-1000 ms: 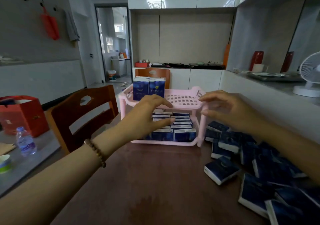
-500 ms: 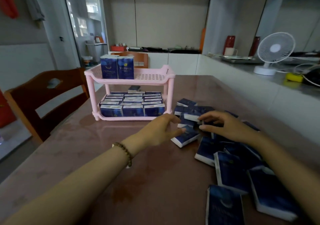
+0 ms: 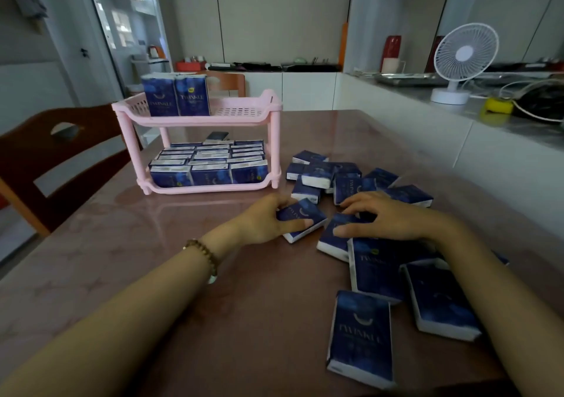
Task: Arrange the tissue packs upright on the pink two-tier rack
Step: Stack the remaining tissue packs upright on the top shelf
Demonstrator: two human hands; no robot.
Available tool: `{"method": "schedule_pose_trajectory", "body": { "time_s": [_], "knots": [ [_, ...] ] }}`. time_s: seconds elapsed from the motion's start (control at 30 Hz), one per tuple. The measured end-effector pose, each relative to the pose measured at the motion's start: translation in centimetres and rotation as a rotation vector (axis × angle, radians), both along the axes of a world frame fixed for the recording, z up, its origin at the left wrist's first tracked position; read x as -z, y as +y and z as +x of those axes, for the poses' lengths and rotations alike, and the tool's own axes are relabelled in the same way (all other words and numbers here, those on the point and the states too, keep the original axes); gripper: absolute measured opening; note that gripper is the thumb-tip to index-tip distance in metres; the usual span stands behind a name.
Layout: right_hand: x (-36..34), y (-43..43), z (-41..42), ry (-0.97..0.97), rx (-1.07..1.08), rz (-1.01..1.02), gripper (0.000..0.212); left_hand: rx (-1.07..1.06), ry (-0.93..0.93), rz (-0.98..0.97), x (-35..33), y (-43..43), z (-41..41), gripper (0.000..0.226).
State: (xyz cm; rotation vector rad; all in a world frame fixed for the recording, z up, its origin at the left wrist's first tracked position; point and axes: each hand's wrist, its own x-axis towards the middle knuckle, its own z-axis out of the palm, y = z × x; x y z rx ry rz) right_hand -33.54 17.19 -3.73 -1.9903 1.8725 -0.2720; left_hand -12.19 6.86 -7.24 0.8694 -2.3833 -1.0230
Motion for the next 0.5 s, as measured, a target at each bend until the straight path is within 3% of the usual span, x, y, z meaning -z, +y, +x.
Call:
{"method": "schedule_pose_trajectory", "body": {
  "time_s": [0.07, 0.33, 0.5],
  "knots": [
    [0.0, 0.1, 0.2, 0.047, 0.007, 0.014, 0.088, 0.028, 0.021, 0.033, -0.1, 0.2, 0.2, 0.026],
    [0.3, 0.4, 1.4, -0.001, 0.0, -0.067, 0.057, 0.026, 0.104, 0.14, 0.7, -0.1, 0.8, 0.043],
    [1.6, -0.2, 1.4, -0.226, 0.018, -0.115, 0.068, -0.028, 0.264, 0.245, 0.5, -0.2, 1.2, 0.035]
  ]
}}
